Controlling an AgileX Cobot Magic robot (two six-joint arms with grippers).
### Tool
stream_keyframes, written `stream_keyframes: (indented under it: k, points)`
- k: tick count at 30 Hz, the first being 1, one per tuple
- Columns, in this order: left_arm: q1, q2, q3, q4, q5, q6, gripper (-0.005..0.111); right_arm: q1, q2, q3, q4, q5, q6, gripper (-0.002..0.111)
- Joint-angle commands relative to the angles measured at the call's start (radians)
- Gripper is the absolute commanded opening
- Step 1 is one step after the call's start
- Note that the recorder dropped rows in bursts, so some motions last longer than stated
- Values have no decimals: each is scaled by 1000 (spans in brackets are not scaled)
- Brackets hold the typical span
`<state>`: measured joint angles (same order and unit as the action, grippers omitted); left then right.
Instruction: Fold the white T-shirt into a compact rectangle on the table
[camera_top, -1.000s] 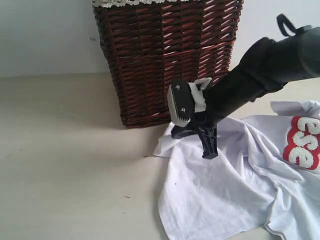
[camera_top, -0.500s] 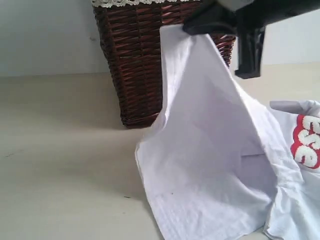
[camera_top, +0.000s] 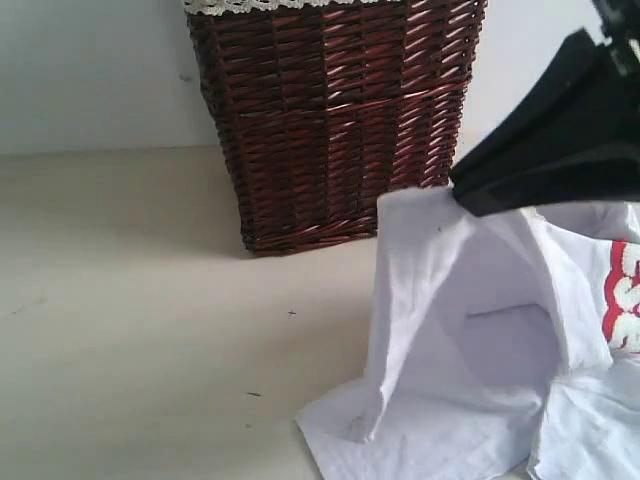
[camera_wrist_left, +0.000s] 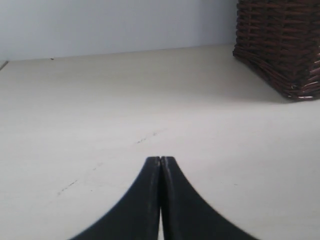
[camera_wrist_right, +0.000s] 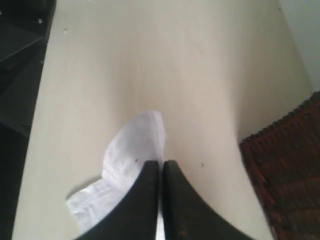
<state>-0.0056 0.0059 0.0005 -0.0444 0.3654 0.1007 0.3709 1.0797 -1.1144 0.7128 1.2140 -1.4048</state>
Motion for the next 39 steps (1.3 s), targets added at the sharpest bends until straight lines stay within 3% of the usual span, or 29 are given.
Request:
stream_keyframes:
  k: [1,10,12,15,17,19,24,28,32,36,39]
  points:
    - [-6,-6,-1,0,-7,0,0,4,-7,97,-1,7,41,0]
    - [-6,-6,-1,0,-7,0,0,4,-7,519,41,7,180,1]
    - [-6,-6,-1,0,-7,0,0,4,-7,572,36,7,180,11]
    - [-6,-6,-1,0,-7,0,0,4,-7,600,36,7,180,41]
    - [-6,-6,-1,0,-7,0,0,4,-7,595,38,7,188,50]
    - [-6,-6,-1,0,-7,0,0,4,-7,565,38,7,188,52]
    - [-6,-6,-1,0,-7,0,0,-7,-8,396,-66,7,250,51]
    - [-6,-6,-1,0,-7,0,0,-53,19,339,-443,7,367,49]
    - [-6,-6,-1,0,-7,0,0,-119,103,378,-742,7,408,29]
    - [-6,-6,-1,0,-7,0,0,-202,216,432,-713,-104,361,2]
    - [-6,-6,-1,0,-7,0,0,-245,302,457,-713,-167,361,0]
